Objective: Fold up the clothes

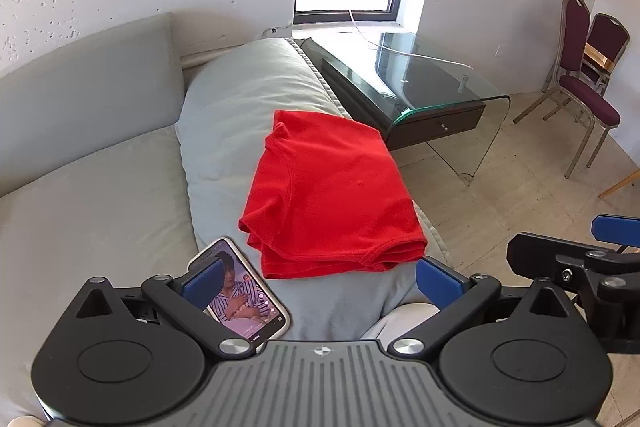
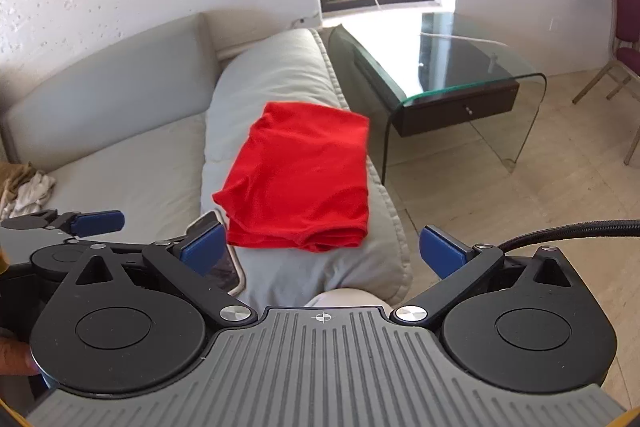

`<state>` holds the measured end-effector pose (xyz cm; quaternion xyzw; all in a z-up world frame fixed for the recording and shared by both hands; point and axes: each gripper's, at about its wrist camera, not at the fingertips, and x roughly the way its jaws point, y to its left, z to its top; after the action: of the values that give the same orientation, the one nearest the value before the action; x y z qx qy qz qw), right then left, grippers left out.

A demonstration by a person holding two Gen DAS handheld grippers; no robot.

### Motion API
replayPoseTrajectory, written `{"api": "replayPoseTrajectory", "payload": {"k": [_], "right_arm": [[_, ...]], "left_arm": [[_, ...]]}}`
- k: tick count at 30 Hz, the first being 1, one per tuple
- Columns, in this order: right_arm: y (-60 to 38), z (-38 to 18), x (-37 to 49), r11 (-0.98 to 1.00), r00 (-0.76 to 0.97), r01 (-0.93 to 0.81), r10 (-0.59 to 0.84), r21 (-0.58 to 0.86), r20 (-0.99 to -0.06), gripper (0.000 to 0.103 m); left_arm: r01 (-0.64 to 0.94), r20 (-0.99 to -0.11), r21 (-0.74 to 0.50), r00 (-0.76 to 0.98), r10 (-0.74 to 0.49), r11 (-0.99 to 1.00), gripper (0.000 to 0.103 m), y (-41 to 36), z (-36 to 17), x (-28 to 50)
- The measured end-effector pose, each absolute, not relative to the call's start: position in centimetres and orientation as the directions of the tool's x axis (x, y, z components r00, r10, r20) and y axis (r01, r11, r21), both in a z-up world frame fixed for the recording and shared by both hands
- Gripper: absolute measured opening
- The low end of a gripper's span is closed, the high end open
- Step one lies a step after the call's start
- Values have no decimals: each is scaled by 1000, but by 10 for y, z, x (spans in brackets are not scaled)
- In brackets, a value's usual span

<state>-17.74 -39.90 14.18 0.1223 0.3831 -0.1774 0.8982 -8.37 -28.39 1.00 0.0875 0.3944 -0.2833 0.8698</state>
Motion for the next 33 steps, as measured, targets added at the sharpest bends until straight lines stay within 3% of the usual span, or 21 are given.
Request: {"api": "replayPoseTrajectory", "payload": {"k": [33], "right_arm": [[-404,140,-186,890,639,447,-245,92,-729,102]], "left_arm": [[568,-748,-81,509,-426,819,101,-291,10,-85]]}}
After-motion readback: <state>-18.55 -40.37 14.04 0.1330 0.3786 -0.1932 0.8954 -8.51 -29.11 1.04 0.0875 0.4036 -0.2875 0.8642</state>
